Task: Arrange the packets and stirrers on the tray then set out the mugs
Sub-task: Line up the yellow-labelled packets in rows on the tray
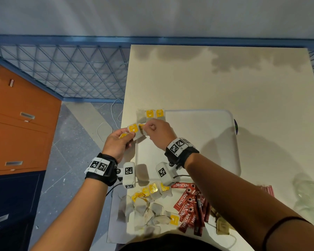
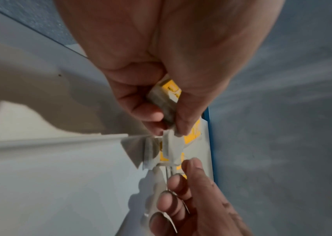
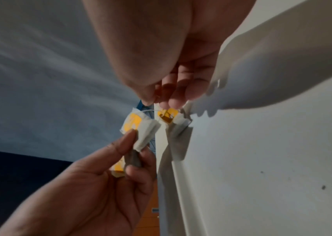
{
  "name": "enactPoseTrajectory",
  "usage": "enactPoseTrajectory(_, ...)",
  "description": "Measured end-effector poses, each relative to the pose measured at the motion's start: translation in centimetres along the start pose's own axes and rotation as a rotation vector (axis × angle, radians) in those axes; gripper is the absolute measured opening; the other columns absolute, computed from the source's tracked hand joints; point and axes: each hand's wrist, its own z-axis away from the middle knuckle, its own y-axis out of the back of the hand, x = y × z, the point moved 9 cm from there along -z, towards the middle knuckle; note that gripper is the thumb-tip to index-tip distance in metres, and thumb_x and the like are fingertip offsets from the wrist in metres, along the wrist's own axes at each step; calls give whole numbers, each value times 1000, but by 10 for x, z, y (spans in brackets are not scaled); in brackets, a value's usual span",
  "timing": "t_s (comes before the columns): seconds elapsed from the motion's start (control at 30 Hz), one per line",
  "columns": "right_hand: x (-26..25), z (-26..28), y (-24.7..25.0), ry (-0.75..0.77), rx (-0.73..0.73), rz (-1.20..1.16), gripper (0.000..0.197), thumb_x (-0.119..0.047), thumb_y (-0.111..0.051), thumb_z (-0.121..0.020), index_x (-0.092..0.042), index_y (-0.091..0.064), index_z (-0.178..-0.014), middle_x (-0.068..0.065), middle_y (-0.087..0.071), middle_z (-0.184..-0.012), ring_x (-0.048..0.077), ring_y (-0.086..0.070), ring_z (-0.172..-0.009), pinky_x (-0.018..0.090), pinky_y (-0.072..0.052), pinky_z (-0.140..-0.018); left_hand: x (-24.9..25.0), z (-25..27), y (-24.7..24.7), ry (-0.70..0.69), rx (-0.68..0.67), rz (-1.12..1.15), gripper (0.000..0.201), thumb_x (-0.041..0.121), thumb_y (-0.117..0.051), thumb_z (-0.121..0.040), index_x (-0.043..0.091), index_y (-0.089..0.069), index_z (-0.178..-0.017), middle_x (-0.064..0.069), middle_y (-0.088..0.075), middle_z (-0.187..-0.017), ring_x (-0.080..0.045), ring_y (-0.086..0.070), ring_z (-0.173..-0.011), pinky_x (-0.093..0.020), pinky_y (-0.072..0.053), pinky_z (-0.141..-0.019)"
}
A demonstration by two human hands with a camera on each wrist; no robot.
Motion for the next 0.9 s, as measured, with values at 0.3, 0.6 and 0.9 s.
enactPoseTrajectory(0.3, 14, 11, -6, 24, -64, -164, 22, -35, -57, -101, -20, -72, -110, 0, -72, -94, 17, -68, -78, 38, -57, -80, 10, 4, -21, -65, -60, -157, 11, 1, -70, -89, 10, -74, -93, -4, -63, -66, -11, -52, -51, -20, -45, -52)
enactPoseTrajectory(0.6, 26, 8, 6, 13, -12, -92, 20, -47, -68, -91, -29, -75, -94, -15, -73, -86, 12, -68, -87, 42, -57, -86, 18, 6, -42, -70, -159, -184, 11, 5, -70, -91, 12, -74, -98, -10, -65, -74, -16, -54, -63, -20, -49, -57)
enactPoseTrajectory(0.9, 40, -14, 19, -78, 113, 135, 20, -39, -66, -93, -24, -79, -92, -3, -78, -91, 22, -70, -88, 40, -57, -83, 14, 7, -46, 89, -199, -76, 27, -10, -59, -91, -13, -58, -117, -24, -66, -92, -23, -57, -60, -26, -55, -61)
